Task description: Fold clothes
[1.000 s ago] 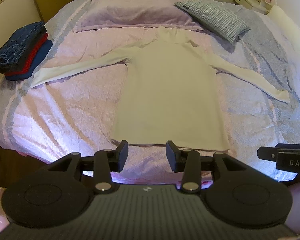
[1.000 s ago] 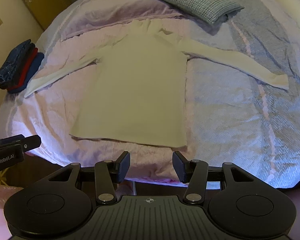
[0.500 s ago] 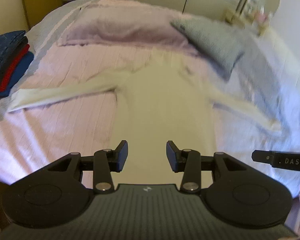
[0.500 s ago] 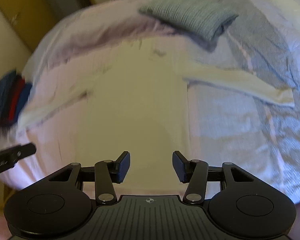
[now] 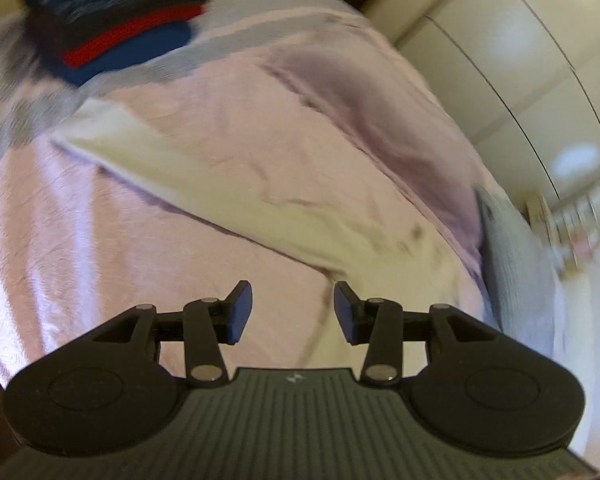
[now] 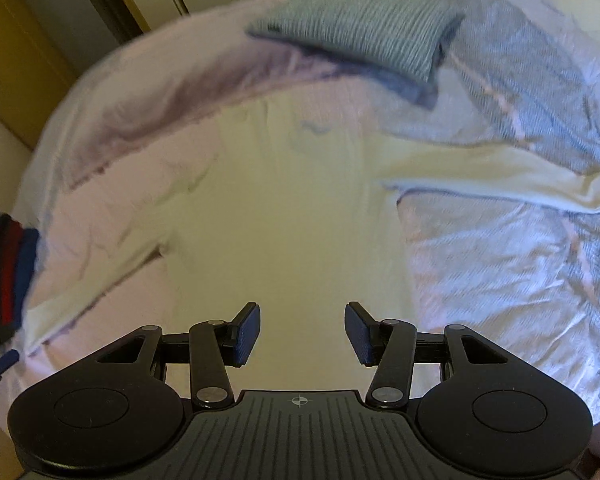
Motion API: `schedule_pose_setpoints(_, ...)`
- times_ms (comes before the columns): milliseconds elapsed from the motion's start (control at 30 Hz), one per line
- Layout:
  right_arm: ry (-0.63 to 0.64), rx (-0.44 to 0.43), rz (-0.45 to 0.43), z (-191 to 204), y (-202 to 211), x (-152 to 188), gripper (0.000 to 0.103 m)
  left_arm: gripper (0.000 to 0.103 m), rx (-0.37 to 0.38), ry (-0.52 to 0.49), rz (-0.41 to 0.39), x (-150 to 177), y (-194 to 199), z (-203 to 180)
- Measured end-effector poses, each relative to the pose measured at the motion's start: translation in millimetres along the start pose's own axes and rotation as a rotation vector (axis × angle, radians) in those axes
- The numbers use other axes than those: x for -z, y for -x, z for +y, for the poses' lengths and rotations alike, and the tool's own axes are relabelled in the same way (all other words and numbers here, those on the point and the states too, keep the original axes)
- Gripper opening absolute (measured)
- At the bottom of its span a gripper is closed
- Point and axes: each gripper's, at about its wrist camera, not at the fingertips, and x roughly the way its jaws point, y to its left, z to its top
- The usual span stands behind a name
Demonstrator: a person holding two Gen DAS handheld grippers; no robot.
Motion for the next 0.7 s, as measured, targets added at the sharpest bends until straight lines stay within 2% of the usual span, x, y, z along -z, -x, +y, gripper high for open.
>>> schedule_pose_setpoints(67, 0.028, 0.025, 0.03, 12, -19, -2, 0.051, 0.044, -0.019, 0.071, -0.016, -15, -17, 25)
schedule_pose_setpoints(200, 0.088, 0.067, 0.068, 29, -63, -7, 0.051, 0.045, -0.06, 0.194, -0.053, -35, -52, 74)
schedule_pose_setpoints(367, 0.104, 0.099, 0.131, 39, -122, -7, 0.051, 0.045, -0.105, 0.347, -0.081, -46, -93, 127)
schedule_pose_setpoints(433, 0.116, 0.105, 0.15, 40, -141, -5, 0.051, 0.045, -0.139, 0.371, -0.091, -50, -105, 144)
schedule_pose_setpoints(533, 0.139, 0.113, 0.177, 40, -163, 0, 0.051, 0.045, -0.183, 0.372, -0.147, -58, -117, 162)
schedule_pose_setpoints(700, 0.143, 0.115, 0.224, 27, -188, 13, 0.051, 0.043, -0.182, 0.434, -0.234, -71, -130, 183)
